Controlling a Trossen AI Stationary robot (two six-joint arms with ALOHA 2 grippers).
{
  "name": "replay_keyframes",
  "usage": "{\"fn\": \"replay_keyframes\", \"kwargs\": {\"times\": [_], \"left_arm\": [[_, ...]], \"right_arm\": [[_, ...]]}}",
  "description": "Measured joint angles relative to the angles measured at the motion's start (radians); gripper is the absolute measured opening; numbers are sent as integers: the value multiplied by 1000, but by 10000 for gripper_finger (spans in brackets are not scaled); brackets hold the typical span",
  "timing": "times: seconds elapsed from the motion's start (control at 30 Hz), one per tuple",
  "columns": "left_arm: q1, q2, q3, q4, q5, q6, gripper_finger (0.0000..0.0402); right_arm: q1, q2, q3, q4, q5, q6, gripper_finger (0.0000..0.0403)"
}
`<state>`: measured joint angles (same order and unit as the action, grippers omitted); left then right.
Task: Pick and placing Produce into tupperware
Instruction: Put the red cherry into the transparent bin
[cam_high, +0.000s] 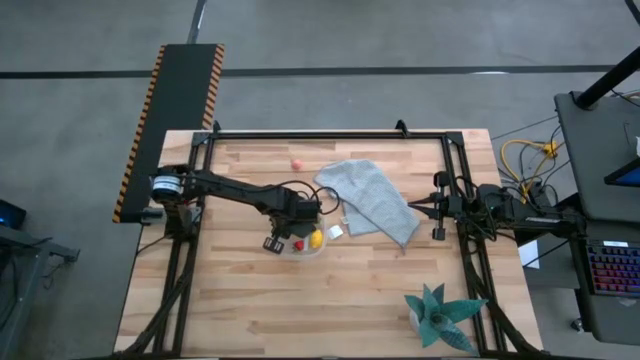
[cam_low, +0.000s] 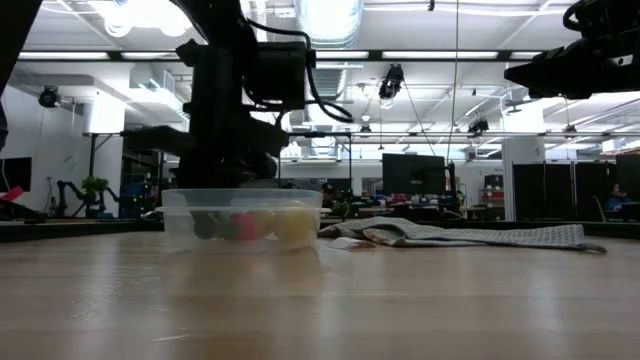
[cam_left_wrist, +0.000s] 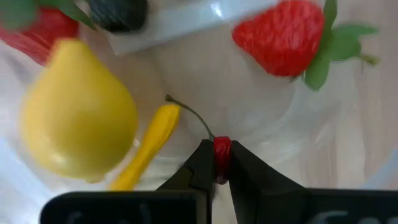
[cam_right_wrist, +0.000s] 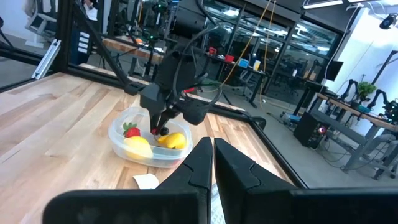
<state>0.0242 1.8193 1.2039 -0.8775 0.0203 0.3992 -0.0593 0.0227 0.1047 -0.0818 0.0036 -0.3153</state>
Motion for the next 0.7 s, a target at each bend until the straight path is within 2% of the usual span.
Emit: {"fn": "replay_keyframes", "kwargs": {"times": [0.27, 0.7], "left_arm": [[0, -1, -14, 0, 0, -2, 16], [0, -16, -15, 2, 5, -21, 101]], "right_arm": [[0, 0, 0, -1, 0, 0, 9], [0, 0, 0, -1, 0, 0, 9]]}}
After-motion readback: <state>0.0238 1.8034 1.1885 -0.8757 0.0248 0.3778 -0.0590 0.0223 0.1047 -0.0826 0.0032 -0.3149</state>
